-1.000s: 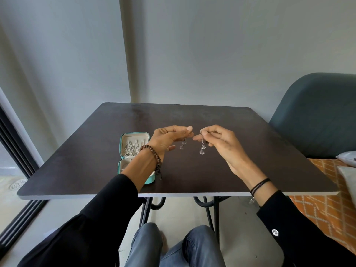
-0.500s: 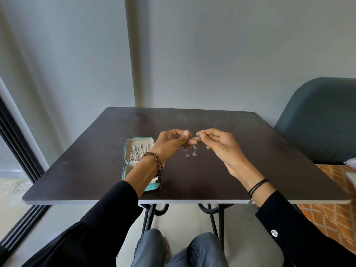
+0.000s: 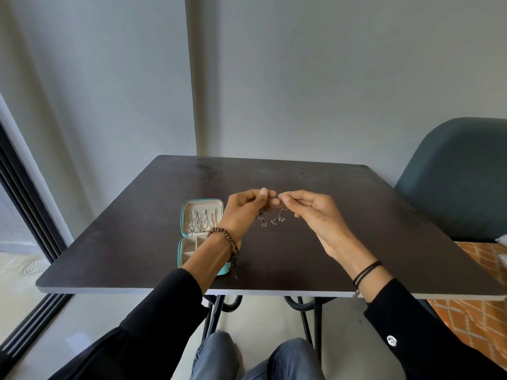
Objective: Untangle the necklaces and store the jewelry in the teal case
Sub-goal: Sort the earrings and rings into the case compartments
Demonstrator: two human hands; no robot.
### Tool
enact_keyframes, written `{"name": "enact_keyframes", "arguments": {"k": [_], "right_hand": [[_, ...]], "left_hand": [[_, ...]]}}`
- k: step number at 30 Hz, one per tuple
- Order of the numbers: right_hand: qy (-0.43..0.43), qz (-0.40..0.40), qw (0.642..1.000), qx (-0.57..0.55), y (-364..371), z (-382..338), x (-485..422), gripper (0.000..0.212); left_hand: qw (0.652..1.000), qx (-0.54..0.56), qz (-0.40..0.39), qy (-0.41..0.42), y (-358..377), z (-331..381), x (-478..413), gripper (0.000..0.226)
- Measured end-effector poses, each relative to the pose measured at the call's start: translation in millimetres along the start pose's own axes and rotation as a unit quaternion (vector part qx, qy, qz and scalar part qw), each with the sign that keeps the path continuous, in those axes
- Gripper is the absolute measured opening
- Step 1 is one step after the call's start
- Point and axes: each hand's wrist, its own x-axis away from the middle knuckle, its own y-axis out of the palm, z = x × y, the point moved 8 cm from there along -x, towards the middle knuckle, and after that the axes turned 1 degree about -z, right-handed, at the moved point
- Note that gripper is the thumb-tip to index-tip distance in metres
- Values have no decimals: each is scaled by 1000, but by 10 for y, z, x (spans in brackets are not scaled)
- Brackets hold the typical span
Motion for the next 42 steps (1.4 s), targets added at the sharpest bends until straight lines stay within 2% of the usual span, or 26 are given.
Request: {"name": "enact_keyframes", "arguments": {"k": [7,10,15,20,23,30,37,42], "right_hand": [[58,-6,998,-24,-11,94,-88,37],[69,-10,997,-34,-6,114,-134,37],[39,-12,999,9,15,197,-275,18],[39,10,996,83,28,344,-558,13],[35,13,994,102,30,403,-736,12],[30,15,993,113,24,521,-1057,9],[30,-17,993,114,111,606,-1219,8],[44,-22,987,151,137,730,-1365,8]], "left_hand": [[995,50,-36,-81,-67,-133,-75,54],[994,51,-40,-86,-72,-160,-114,46],[998,41,-2,-44,-97,-191,-270,27],[995,-97,35,-10,-166,-253,-595,15],[986,-150,68,-3,-209,-276,-753,15],[979,-193,69,-16,-267,-336,-1080,12],[969,-230,71,-45,-395,-453,-1266,15],[962,-261,57,-64,-400,-566,-1441,16]]}}
